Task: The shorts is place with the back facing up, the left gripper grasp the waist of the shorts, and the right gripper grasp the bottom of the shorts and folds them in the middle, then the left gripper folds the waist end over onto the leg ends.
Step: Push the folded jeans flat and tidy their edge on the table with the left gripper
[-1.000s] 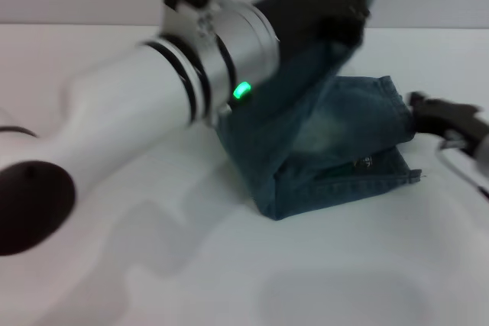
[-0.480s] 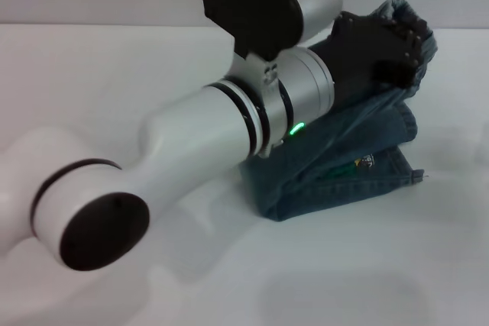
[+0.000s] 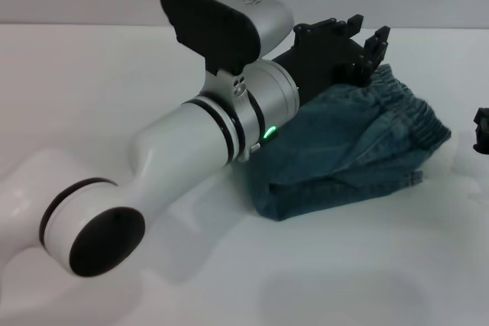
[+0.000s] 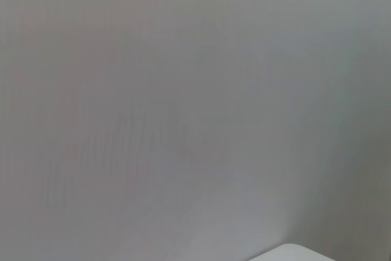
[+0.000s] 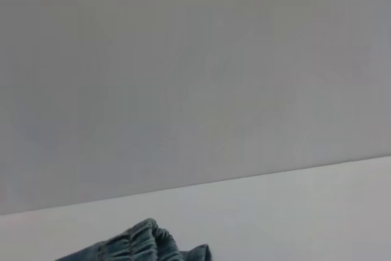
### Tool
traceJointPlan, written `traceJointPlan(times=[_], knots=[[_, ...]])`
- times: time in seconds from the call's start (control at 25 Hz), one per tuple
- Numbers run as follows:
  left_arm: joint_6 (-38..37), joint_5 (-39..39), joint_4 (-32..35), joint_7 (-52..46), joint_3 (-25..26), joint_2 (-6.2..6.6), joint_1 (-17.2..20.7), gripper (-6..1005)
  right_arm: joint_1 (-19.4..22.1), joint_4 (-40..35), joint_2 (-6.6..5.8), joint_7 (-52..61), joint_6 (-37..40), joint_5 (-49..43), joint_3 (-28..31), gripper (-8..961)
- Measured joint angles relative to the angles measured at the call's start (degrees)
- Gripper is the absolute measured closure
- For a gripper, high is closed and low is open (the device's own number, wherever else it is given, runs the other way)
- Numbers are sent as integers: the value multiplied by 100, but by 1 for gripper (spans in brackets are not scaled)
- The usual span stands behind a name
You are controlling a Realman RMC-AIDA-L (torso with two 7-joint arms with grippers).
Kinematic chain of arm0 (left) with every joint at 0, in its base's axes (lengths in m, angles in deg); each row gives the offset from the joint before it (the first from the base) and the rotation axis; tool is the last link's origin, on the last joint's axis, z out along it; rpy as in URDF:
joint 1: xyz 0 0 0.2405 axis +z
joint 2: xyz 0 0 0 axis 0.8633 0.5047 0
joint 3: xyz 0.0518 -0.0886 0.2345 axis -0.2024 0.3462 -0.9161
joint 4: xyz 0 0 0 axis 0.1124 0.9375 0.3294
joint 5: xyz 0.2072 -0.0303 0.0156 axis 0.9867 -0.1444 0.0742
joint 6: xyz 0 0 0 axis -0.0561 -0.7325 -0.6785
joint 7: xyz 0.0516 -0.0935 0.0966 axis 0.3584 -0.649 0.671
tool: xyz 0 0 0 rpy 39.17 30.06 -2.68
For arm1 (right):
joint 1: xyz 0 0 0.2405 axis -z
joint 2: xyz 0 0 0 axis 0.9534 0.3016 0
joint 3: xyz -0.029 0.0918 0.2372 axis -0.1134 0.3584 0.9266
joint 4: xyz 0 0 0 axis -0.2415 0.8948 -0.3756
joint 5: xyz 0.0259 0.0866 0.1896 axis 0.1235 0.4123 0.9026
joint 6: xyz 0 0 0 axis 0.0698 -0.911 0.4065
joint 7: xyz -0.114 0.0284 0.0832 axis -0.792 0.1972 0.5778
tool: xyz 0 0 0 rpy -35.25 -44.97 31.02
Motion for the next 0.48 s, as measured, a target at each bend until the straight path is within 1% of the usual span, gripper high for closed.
traceJointPlan(times=[0.08,0.2,0.24,0.36,0.48], knots=[[2,29,-99,14,-20,-1,120,760,-1,-7,-5,28,-116,-2,-5,954],[26,35,-148,30,-32,6,222,669,37,-33,7,28,-558,-72,6,954],[20,37,-120,47,-42,14,395,453,50,-46,14,19,-680,-145,21,953],[-106,38,8,54,-64,11,553,382,104,-67,35,-94,-1011,-377,70,953],[-521,55,250,51,-176,8,700,312,178,-101,76,-717,-1329,-376,130,953]])
